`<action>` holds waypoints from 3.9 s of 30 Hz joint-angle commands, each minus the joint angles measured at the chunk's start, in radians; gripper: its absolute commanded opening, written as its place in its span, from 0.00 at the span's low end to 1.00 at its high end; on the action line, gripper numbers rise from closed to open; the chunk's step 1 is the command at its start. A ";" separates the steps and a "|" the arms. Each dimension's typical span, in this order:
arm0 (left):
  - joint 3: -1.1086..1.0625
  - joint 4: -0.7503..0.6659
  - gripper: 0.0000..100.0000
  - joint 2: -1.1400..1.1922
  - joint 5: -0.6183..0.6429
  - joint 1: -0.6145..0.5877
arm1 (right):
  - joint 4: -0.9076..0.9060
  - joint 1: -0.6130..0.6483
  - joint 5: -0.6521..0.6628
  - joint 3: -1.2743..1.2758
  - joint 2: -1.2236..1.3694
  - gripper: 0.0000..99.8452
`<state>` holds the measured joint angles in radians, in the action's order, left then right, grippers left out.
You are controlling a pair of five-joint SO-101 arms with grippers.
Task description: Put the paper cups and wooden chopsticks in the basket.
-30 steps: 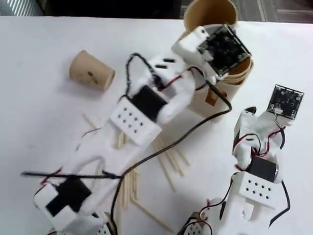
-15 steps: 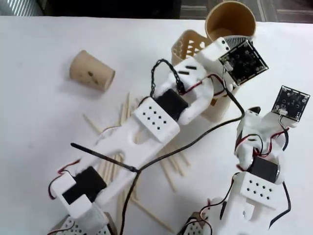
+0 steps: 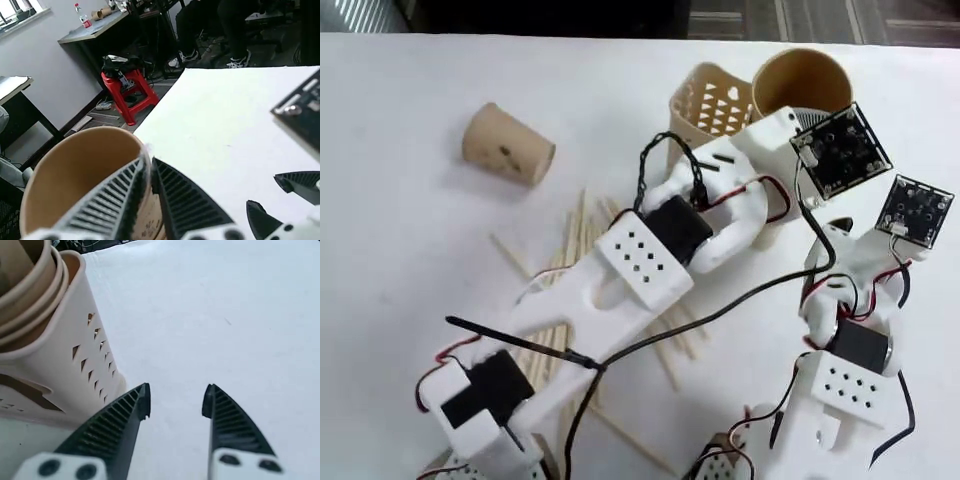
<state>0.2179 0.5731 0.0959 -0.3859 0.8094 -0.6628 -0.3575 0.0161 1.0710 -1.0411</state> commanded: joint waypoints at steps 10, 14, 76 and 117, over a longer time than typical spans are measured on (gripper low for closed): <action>0.163 0.097 0.19 -0.001 0.133 -0.070 | 0.016 -0.007 -0.011 -0.012 -0.016 0.18; 0.345 0.279 0.18 -0.001 0.129 -0.108 | 0.016 -0.004 -0.011 -0.011 -0.016 0.18; 0.104 0.110 0.14 0.429 -0.160 -1.136 | 0.016 -0.001 -0.009 0.003 -0.015 0.18; 0.661 0.706 0.14 0.665 -0.376 -1.089 | 0.018 -0.001 -0.009 0.002 -0.016 0.18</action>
<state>0.8117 1.1960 0.8401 -0.7434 -0.3199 -0.6628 -0.3575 0.0161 1.0848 -1.0411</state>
